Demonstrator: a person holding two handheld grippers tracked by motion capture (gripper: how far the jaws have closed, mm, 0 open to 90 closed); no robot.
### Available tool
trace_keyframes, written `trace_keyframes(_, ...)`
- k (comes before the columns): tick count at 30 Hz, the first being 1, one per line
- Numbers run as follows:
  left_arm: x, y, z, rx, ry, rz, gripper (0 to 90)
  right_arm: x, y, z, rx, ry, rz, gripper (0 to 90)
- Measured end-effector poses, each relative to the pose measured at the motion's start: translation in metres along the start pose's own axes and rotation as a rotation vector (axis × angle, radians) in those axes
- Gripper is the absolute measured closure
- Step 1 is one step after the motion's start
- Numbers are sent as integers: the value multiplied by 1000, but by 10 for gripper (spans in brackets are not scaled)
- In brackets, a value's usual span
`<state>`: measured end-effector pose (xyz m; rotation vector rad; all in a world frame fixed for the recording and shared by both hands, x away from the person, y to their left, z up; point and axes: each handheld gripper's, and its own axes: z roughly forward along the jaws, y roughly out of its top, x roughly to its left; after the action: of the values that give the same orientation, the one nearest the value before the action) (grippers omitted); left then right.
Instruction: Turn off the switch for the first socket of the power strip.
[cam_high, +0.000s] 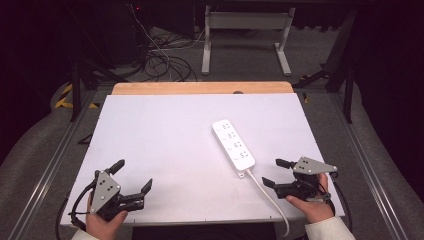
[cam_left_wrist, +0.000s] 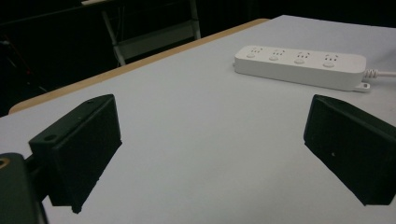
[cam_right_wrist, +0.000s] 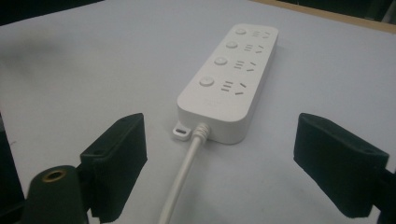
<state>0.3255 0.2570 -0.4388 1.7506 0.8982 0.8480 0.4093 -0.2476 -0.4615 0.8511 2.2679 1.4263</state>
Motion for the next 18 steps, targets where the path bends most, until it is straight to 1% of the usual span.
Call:
trace_keyframes(2, 1, -1, -2, -2, 2, -7, 42, 0, -4, 0, 4, -5, -7, 169)
trace_keyframes(5, 1, -2, -4, -9, 1, -8, 42, 1, -10, 0, 2, -9, -5, 168)
trace_keyframes(7, 0, -2, -3, -11, -5, -10, 42, 2, -14, 1, 6, -10, -5, 168)
trace_keyframes(9, 0, -2, -2, -13, -4, 0, 43, 3, -14, 1, 6, -12, -7, 169)
trace_keyframes(11, 0, -2, -2, -15, -7, 1, 43, 3, -13, 2, 3, -12, -11, 169)
trace_keyframes(12, 0, -2, -2, -18, -4, -3, 42, 2, -11, 2, -1, -13, -13, 169)
trace_keyframes(15, 0, -2, -2, -20, 4, 1, 42, 3, -7, 1, -16, -17, -16, 169)
trace_keyframes(18, 0, -2, -1, -23, 10, 4, 43, 5, -4, 0, -21, -29, -28, 170)
